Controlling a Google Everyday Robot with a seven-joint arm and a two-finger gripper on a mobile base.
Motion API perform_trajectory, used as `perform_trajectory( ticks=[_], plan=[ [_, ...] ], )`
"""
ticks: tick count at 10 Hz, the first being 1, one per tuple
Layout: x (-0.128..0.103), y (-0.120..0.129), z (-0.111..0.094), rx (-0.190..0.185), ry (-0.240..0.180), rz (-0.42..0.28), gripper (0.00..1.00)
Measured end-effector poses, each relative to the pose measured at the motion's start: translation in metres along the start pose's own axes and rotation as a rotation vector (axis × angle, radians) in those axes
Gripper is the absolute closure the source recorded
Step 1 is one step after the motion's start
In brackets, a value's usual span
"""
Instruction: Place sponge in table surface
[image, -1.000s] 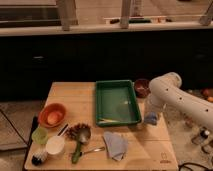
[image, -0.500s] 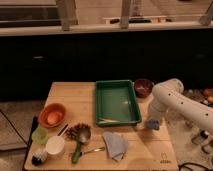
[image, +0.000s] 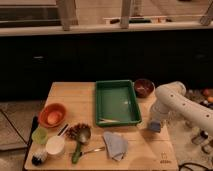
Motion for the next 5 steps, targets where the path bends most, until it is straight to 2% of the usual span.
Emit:
perform_trajectory(
  ticks=[3, 5],
  plan=[
    [0.001, 0.0024, 0.0018, 0.003, -0.008, 0.006, 0.22],
    [0.0018, 0.0018, 0.0017, 0.002, -0.011, 0.008, 0.2]
  ],
)
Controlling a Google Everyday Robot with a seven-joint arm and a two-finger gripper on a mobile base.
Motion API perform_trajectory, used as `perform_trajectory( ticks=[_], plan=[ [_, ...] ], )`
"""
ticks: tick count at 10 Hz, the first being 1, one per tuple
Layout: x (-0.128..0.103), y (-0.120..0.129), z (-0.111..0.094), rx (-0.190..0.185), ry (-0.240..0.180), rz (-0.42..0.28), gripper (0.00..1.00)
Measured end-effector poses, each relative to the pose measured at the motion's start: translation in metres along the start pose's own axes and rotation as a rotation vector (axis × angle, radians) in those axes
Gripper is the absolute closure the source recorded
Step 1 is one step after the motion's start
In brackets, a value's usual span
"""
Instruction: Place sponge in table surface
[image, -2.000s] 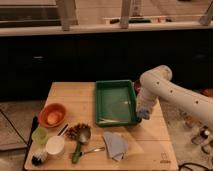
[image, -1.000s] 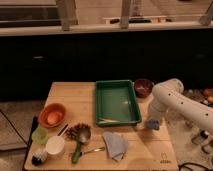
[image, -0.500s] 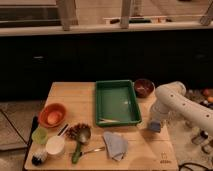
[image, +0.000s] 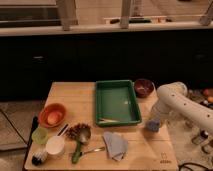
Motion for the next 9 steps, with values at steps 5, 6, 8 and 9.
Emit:
perform_trajectory(
  ticks=[5, 6, 8, 9],
  plan=[
    [0.004, 0.0, -0.006, -0.008, 0.005, 0.015, 0.2],
    [0.004, -0.002, -0.008, -0.006, 0.011, 0.016, 0.2],
    [0.006, -0.002, -0.013, -0.004, 0.02, 0.017, 0.2],
    [0.006, -0.001, -0.017, -0.003, 0.028, 0.019, 0.2]
  ],
)
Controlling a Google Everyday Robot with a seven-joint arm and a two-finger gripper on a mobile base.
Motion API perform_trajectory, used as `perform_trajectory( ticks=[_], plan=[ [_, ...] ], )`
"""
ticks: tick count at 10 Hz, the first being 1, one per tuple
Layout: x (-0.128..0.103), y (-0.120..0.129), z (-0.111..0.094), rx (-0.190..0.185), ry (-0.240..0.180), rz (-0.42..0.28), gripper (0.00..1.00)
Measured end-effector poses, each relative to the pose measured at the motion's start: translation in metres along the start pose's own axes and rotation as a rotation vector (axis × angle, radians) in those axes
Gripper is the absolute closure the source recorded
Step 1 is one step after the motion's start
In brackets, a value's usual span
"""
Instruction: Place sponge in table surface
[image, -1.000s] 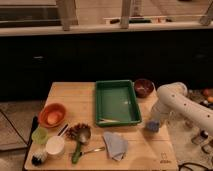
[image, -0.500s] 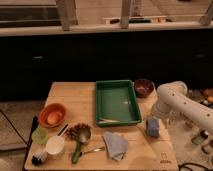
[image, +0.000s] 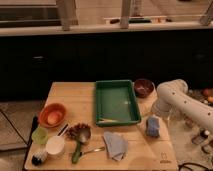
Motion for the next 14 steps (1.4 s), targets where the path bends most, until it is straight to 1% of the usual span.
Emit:
perform_trajectory(
  ticks=[7, 14],
  plan=[
    [0.006, -0.004, -0.023, -0.004, 0.049, -0.006, 0.2],
    [0.006, -0.004, -0.023, -0.004, 0.05, -0.006, 0.2]
  ],
)
